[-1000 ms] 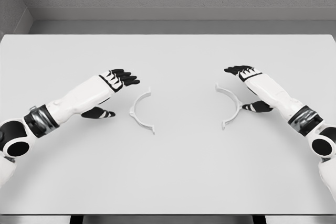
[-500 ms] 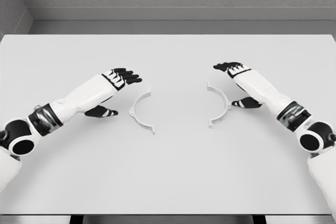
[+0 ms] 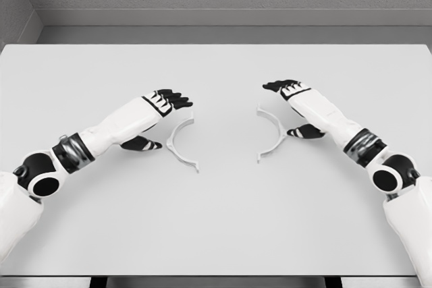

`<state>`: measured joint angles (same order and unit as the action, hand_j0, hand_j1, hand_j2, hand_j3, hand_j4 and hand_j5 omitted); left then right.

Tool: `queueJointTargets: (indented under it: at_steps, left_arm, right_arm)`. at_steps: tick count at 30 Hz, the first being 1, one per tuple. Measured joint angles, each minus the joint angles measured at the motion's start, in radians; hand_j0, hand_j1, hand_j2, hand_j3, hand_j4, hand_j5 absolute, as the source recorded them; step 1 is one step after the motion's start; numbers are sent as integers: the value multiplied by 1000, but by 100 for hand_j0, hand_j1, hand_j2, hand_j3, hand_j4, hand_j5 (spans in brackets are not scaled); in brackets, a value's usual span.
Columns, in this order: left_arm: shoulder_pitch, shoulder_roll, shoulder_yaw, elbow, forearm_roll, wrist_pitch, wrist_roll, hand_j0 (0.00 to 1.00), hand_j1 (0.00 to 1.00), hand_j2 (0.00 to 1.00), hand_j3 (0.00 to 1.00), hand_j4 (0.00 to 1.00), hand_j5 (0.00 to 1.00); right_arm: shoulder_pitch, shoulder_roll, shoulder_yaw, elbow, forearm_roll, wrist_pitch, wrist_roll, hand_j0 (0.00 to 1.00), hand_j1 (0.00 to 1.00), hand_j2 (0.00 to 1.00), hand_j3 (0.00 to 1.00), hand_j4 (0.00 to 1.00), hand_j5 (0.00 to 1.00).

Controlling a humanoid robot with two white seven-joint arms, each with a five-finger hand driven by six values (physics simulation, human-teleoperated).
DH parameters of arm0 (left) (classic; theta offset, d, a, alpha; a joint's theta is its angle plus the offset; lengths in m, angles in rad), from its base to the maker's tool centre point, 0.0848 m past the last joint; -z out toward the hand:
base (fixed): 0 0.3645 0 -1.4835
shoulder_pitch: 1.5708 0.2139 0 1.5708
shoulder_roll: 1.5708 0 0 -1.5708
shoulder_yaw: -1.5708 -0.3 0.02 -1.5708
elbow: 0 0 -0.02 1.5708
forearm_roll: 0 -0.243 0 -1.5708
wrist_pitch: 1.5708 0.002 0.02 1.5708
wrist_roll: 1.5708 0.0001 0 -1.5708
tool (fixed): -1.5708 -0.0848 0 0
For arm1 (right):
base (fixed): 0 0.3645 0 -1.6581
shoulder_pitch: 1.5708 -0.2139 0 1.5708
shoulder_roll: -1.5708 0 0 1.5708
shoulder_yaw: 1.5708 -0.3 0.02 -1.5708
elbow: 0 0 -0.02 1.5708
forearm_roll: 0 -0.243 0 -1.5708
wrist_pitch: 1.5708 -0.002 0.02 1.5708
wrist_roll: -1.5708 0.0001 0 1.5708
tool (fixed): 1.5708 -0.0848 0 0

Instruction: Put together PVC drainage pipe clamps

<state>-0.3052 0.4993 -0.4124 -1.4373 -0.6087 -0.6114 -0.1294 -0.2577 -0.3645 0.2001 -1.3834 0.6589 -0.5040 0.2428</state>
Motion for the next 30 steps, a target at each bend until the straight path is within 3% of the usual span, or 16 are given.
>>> queueJointTargets:
  at_steps: [13, 30]
  left_arm:
    - [-14, -30, -3, 57, -1, 0, 0, 100, 100, 100, 100, 100, 100]
    - [-14, -97, -3, 62, -23, 0, 0, 100, 100, 100, 100, 100, 100]
  right_arm:
    - [-34, 38, 40, 6, 17, 17, 0, 100, 100, 100, 100, 100, 100]
    - [-89, 84, 104, 46, 32, 52, -1, 100, 100, 100, 100, 100, 100]
